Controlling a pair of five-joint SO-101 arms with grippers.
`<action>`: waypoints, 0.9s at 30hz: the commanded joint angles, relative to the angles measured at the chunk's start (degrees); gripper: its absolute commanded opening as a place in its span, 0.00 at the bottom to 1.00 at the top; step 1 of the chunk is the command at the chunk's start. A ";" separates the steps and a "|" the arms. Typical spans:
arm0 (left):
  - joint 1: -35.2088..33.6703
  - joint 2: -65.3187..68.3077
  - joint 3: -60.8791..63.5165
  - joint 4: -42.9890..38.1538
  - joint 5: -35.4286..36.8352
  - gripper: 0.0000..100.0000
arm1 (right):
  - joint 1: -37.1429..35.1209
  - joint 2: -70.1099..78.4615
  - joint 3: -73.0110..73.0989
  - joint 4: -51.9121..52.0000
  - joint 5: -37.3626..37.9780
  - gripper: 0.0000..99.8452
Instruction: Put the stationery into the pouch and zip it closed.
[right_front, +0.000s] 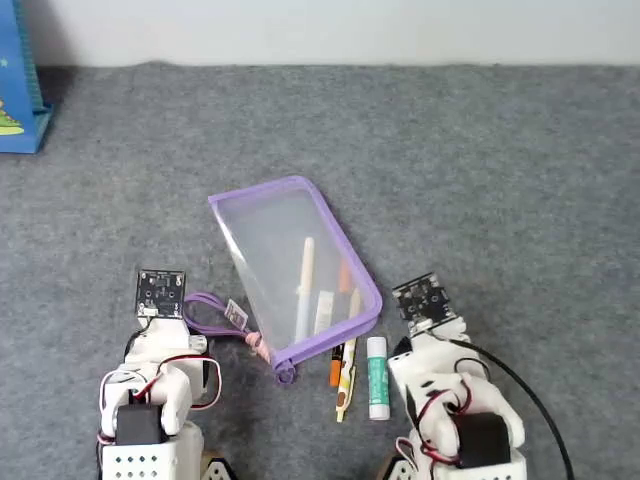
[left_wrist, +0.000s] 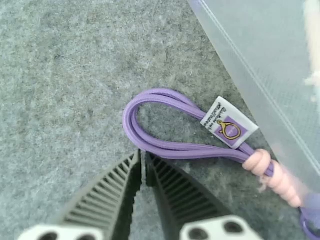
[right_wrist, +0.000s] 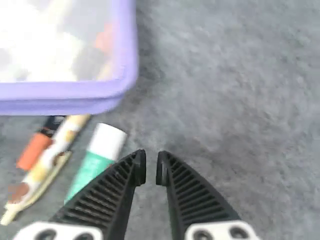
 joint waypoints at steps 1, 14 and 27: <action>-0.09 -0.53 -0.84 0.26 0.44 0.01 | -4.26 0.48 -3.69 0.66 -0.97 0.01; -0.09 -0.53 -0.84 0.26 0.44 0.01 | -9.27 19.38 -8.26 -4.79 -1.41 0.01; -0.09 -0.53 -0.84 0.26 0.44 0.01 | -13.93 53.67 -18.20 -20.88 -6.15 0.01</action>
